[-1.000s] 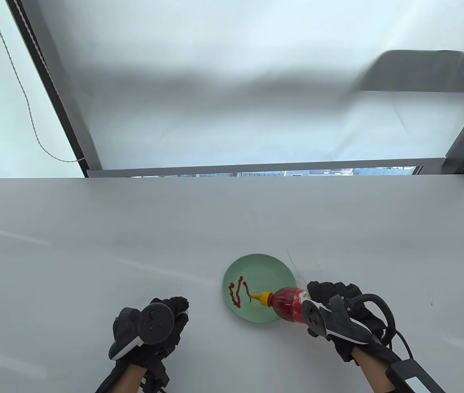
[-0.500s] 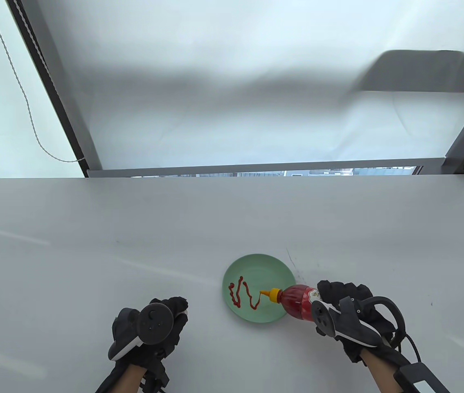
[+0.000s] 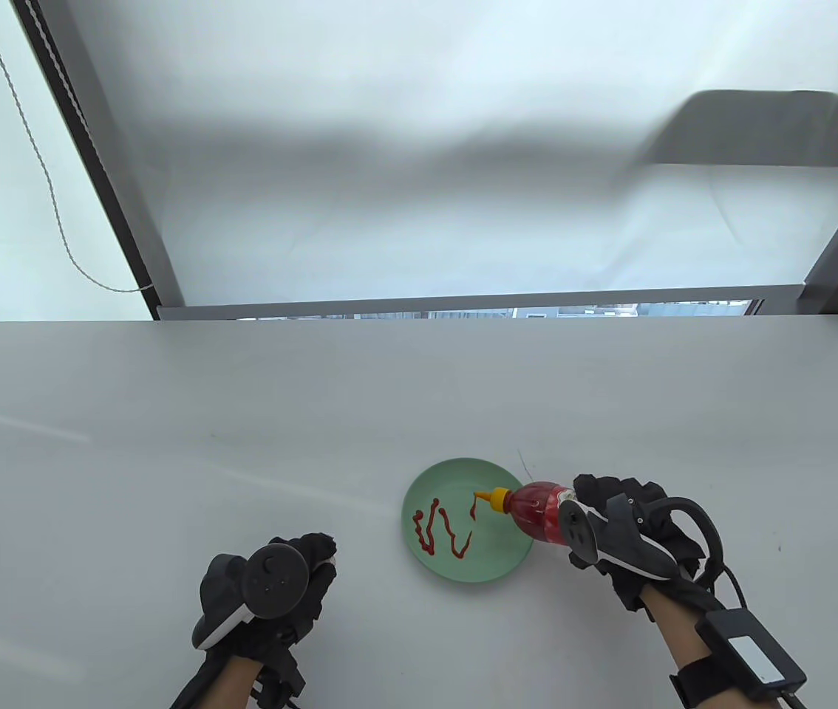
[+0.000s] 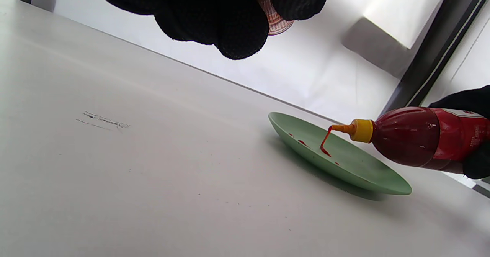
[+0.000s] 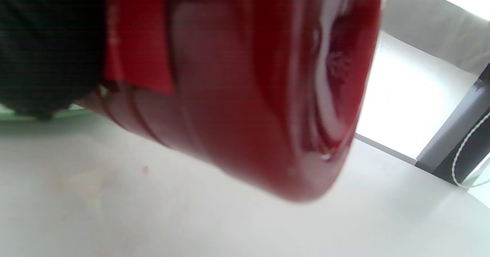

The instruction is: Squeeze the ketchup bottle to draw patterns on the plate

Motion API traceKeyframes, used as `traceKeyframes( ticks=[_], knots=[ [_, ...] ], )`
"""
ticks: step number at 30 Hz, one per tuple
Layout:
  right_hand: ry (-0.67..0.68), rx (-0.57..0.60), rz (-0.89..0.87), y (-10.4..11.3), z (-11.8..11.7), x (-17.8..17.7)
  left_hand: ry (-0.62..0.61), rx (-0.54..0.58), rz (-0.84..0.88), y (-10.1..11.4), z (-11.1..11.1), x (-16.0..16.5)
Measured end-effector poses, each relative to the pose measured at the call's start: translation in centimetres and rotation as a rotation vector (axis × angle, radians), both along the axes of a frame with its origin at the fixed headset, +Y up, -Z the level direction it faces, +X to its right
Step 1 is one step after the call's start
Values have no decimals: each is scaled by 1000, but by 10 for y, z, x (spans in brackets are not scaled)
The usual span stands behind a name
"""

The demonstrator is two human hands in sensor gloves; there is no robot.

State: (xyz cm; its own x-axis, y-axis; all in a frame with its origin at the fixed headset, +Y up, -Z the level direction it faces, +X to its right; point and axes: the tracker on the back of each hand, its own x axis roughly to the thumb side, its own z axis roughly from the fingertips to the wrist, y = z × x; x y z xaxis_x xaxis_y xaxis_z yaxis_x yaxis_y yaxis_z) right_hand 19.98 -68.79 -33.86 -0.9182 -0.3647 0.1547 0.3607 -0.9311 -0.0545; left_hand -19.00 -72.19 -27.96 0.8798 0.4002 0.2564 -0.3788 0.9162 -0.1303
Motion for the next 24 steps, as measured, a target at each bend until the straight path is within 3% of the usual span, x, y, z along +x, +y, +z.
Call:
traceKeyframes(
  ticks=[9, 24],
  knots=[
    [-17, 21, 2, 3, 5, 10, -5, 4, 1, 0, -1, 0],
    [-12, 14, -21, 11, 52, 25, 4, -5, -7, -2, -1, -1]
  ],
)
